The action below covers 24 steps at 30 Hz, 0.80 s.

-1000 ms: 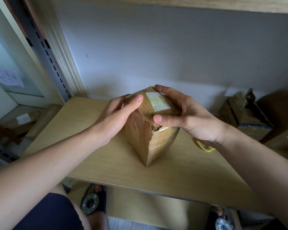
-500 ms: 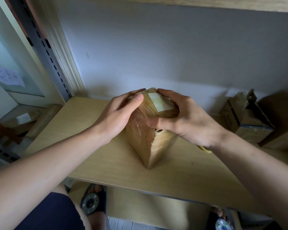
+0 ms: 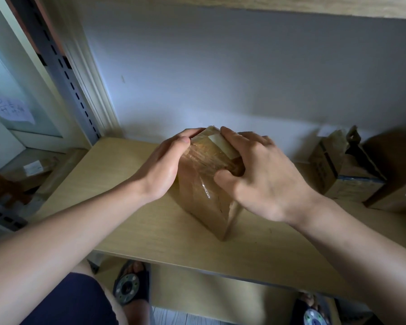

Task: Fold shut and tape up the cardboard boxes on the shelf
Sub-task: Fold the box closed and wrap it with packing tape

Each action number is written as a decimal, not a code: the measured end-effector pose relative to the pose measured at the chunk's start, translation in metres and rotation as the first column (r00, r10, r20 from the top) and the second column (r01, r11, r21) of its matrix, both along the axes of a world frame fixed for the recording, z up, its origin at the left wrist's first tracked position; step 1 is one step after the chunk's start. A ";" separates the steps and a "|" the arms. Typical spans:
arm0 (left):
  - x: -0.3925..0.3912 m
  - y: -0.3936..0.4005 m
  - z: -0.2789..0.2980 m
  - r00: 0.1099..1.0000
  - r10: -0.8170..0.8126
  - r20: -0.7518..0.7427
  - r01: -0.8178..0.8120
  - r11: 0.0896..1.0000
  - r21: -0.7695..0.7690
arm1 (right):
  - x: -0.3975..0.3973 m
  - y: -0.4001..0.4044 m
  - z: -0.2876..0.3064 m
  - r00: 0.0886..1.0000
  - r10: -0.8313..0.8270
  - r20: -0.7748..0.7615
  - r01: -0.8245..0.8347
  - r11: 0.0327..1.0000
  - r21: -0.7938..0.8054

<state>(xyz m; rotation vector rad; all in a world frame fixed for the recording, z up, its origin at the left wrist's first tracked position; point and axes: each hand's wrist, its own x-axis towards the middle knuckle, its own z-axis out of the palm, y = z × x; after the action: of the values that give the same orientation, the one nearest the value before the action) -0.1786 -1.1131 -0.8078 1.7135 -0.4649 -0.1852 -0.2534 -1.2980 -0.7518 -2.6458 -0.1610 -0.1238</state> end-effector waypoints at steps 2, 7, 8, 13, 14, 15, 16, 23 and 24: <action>0.001 0.000 -0.002 1.000 -0.025 -0.017 0.025 0.999 -0.038 | -0.004 0.005 -0.002 0.999 -0.036 0.025 0.037 0.997 -0.068; -0.001 0.003 -0.004 0.989 -0.118 -0.086 0.109 0.989 -0.096 | -0.001 0.003 -0.007 0.997 -0.035 0.067 0.040 0.996 -0.082; -0.001 0.004 -0.004 0.986 -0.133 -0.102 0.122 0.987 -0.106 | 0.001 0.002 -0.008 0.998 -0.016 0.068 0.020 0.997 -0.068; -0.003 0.013 -0.004 0.975 -0.210 -0.075 0.211 0.977 -0.001 | 0.009 -0.013 -0.009 0.991 0.131 0.012 -0.130 0.990 -0.061; -0.005 0.014 -0.004 0.977 -0.209 -0.031 0.211 0.975 0.072 | 0.010 -0.017 -0.008 0.987 0.162 0.001 -0.162 0.986 -0.049; -0.006 0.014 -0.003 0.980 -0.201 0.015 0.197 0.971 0.133 | 0.011 -0.020 -0.008 0.981 0.194 -0.004 -0.194 0.980 -0.038; -0.006 0.014 -0.003 0.980 -0.192 0.052 0.181 0.969 0.169 | 0.012 -0.023 -0.007 0.975 0.224 -0.003 -0.224 0.974 -0.024; -0.002 0.015 0.008 0.966 -0.228 0.118 0.200 0.956 0.217 | 0.015 -0.035 -0.014 0.974 0.213 0.081 -0.225 0.955 0.193; -0.001 0.015 0.008 0.966 -0.235 0.110 0.208 0.954 0.216 | 0.015 -0.037 -0.015 0.974 0.213 0.078 -0.224 0.954 0.201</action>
<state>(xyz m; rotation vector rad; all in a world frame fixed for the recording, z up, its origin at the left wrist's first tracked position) -0.1797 -1.0979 -0.8002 1.8785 -0.7624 -0.2888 -0.2386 -1.3355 -0.7669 -2.3974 -0.4342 -0.1330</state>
